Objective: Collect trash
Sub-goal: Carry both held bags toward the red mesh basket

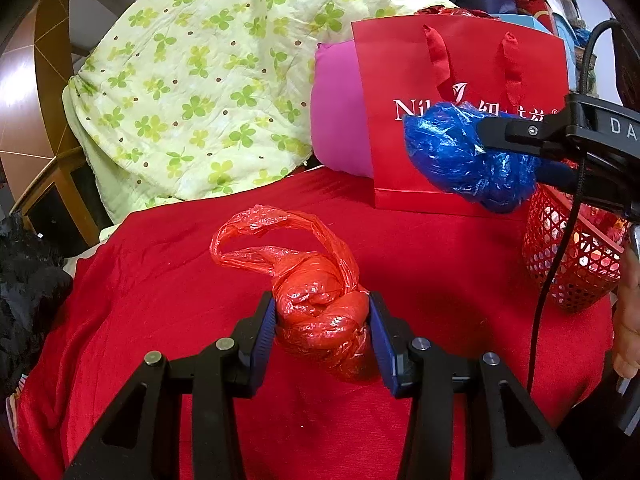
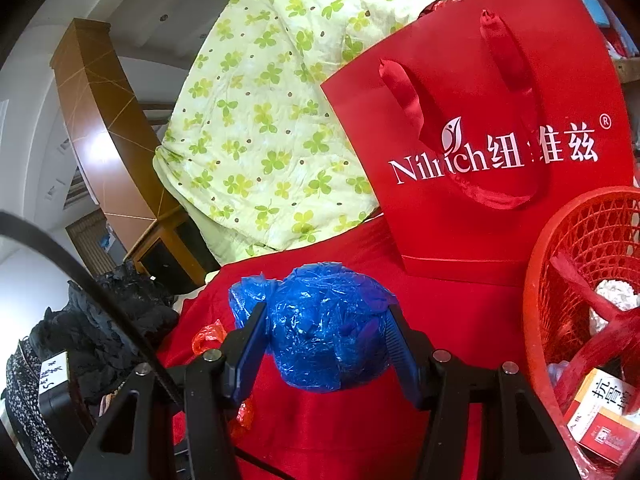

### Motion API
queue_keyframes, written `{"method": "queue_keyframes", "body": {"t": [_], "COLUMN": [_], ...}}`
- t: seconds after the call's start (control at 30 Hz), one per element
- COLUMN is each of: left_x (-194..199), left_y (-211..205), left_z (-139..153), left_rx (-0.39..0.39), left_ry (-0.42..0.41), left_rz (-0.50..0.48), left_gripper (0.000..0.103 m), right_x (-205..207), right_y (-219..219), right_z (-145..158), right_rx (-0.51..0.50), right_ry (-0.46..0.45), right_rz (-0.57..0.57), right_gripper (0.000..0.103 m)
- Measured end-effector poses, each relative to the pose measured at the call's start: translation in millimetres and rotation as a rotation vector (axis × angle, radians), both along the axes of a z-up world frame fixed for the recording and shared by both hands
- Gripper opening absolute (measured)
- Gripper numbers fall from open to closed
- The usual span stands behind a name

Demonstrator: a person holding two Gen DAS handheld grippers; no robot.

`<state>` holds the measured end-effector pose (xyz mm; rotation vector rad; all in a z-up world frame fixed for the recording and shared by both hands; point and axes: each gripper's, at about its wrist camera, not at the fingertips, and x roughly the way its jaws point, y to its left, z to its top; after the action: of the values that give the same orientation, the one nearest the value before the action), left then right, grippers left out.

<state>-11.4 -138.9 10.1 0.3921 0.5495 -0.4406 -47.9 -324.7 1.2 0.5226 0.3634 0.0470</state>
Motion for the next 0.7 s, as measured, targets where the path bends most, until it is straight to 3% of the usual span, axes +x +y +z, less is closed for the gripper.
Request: {"method": "queue_keyframes", "body": {"t": [0.7], "left_x": [-23.2], "left_y": [-6.2], "left_z": [2.6], "left_rx": [0.008], "left_ry": [-0.022], "left_rz": [-0.010], "left_gripper": [0.047], "right_x": [-4.2], "right_y": [0.6], "right_z": [6.5], "right_rx": [-0.054], "right_ry": [-0.032], "right_rz": [-0.023], "right_gripper": [0.060]}}
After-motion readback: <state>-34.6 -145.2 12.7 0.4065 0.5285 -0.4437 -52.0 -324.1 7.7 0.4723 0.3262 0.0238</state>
